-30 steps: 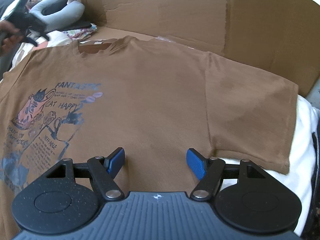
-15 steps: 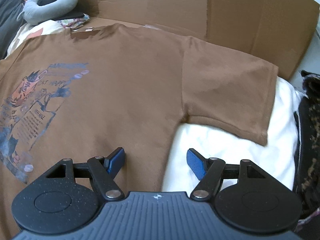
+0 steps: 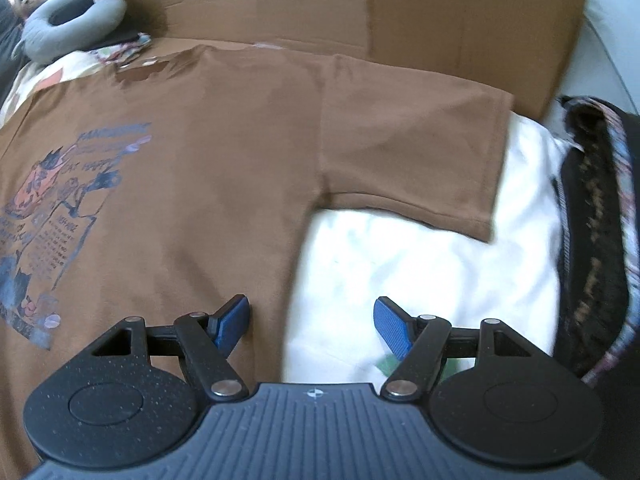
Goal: Fold clothes
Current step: 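Open the left tool and move the right tool toward the sleeve, then lift both open tools back above the brown T-shirt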
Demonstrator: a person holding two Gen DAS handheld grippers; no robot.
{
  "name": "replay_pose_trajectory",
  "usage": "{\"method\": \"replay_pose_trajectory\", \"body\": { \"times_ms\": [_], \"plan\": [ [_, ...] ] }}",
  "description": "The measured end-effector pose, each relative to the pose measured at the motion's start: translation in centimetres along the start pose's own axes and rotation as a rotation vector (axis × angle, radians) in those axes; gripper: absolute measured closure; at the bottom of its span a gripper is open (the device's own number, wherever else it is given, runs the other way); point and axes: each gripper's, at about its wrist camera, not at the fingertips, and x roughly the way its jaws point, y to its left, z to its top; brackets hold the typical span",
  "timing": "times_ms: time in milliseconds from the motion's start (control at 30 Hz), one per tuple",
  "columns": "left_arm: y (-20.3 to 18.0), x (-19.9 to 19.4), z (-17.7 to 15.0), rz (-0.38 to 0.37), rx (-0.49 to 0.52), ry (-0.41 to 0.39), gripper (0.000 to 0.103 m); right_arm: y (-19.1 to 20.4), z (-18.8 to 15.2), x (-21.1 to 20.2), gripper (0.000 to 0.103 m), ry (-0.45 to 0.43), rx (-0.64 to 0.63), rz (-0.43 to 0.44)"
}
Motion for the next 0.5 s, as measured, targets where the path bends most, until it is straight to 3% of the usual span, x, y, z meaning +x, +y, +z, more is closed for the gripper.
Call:
{"method": "replay_pose_trajectory", "body": {
  "times_ms": [333,500],
  "plan": [
    [0.7,-5.3,-1.0,-0.115,-0.031,0.031,0.054,-2.3,1.2,-3.8,0.029,0.036,0.147,0.037],
    [0.9,-9.1,-1.2,-0.165,-0.027,0.064,0.049,-2.7,2.9,-8.1,0.029,-0.023,0.166,0.031]
  ]
}}
